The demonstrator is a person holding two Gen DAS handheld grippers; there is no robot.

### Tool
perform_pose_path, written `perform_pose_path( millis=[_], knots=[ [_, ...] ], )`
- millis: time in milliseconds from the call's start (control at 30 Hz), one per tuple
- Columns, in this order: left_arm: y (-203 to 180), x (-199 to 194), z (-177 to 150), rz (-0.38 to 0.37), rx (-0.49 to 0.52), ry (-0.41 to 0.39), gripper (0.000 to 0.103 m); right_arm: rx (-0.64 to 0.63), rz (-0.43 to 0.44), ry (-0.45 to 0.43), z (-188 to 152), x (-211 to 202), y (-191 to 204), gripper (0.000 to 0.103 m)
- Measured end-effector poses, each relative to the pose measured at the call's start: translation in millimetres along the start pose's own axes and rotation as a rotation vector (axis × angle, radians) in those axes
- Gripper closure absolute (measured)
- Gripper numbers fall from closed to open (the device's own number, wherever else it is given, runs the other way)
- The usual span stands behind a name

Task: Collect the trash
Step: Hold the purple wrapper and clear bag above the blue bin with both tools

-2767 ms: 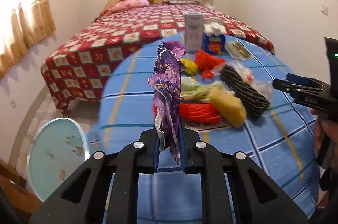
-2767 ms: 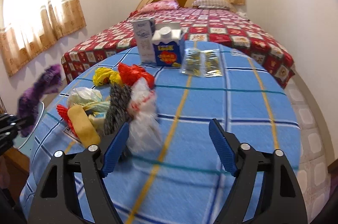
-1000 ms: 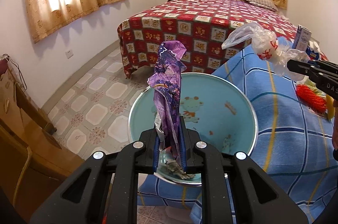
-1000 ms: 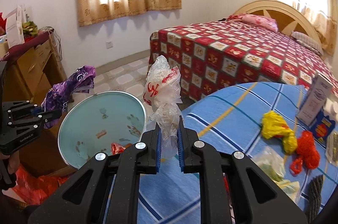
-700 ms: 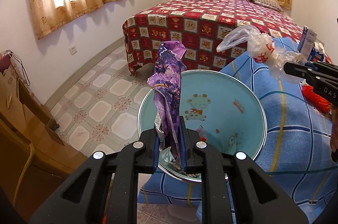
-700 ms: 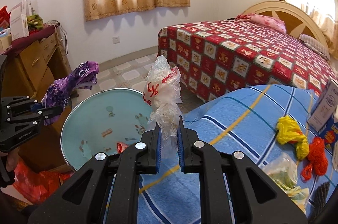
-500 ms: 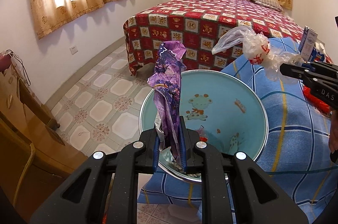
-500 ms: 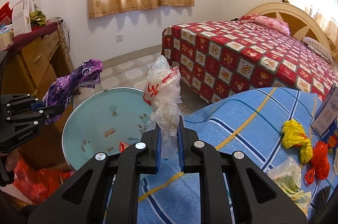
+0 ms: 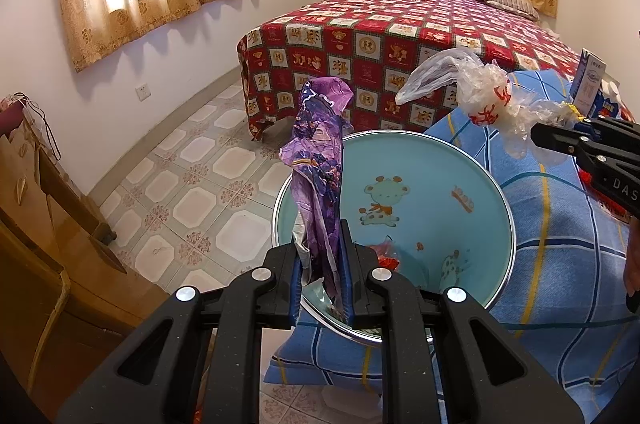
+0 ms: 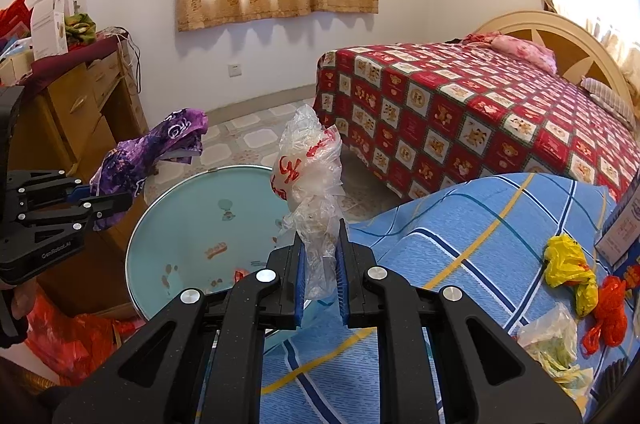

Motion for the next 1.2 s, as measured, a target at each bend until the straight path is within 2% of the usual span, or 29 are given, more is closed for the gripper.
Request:
perform_pose_path(
  millis=[1200],
  knots=[
    [-2.7, -1.7, -0.6, -0.003, 0.008, 0.000, 0.087, -0.014, -0.004, -0.001, 0.6, 1.3, 7.8, 0.089]
  ],
)
Point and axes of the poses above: each gripper's, at about its wrist camera, not at the fingertips, and x roughly the way its jaws point, y to its left, z to its top, the point moved 3 cm from there along x, roughly the way its jaws point, and after that the axes turned 14 degrees about y, right-handed, at the moved point
